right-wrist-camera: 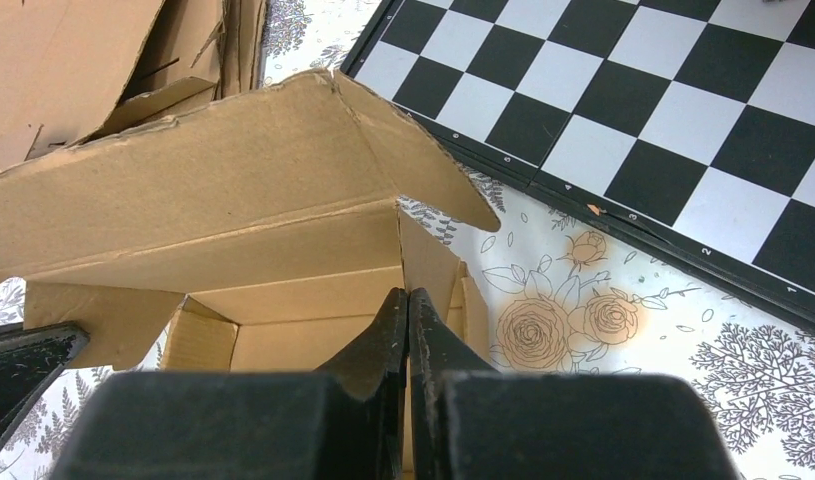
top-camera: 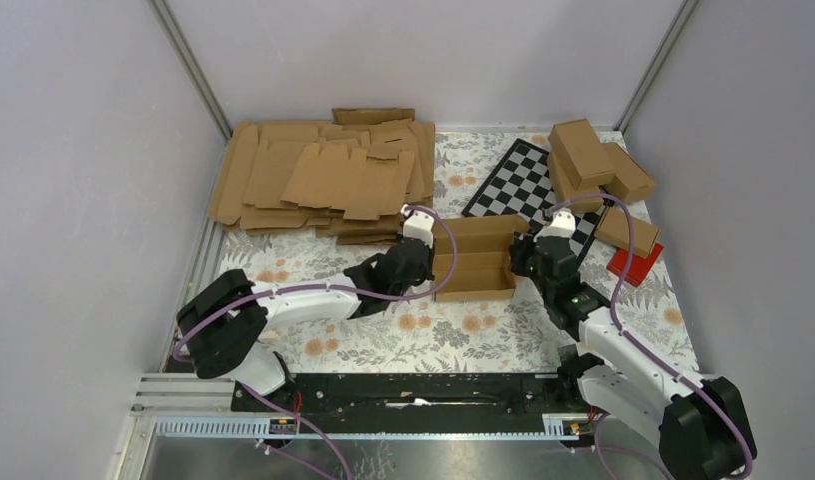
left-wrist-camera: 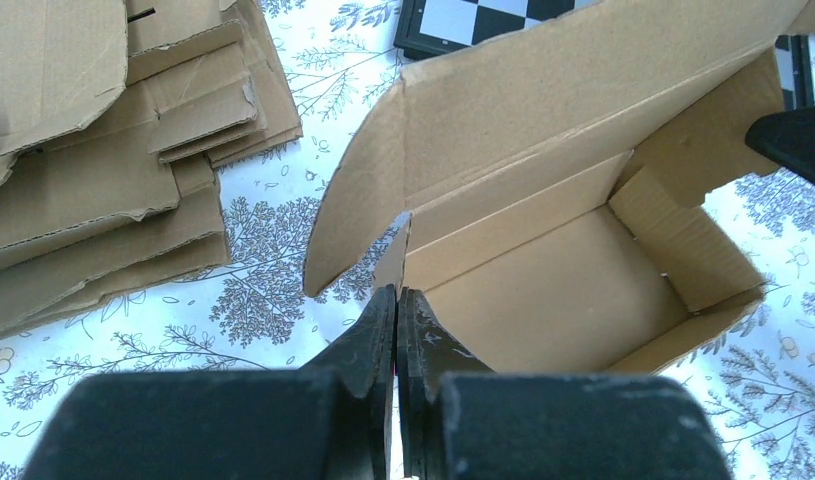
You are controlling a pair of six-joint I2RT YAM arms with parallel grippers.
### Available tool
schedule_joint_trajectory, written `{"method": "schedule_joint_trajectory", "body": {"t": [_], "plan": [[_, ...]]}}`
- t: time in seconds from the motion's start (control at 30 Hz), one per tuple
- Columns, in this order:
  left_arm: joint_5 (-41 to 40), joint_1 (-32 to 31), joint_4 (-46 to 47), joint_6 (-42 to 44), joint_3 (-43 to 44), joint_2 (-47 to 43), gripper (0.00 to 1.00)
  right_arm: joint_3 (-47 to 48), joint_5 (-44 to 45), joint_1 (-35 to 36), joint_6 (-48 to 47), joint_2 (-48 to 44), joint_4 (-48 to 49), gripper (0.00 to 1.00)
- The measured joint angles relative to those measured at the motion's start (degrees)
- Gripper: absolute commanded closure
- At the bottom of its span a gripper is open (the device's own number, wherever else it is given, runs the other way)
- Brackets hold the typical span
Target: Fold the paper box
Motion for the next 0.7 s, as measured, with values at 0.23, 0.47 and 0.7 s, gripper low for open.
{"method": "schedule_joint_trajectory", "body": {"t": [0.23,0.47,0.7], "plan": [[-3.17,-0.52,-8.52,-5.05,6.08,0.09,1.0,-0.61,-0.13,0.04,0.04,-1.99,-0.92,1.0],[-8.39,-0.44,-17.75,-15.02,18.29,4.96,1.0,-0.81,-0.15,0.04,0.46,-1.33,-0.76,1.0],[-10.43,-0.96,-10.03,-17.44,7.3,5.01,1.0,-1.49,-1.64,0.07,0.44,-1.57,-0.48,1.0]]}}
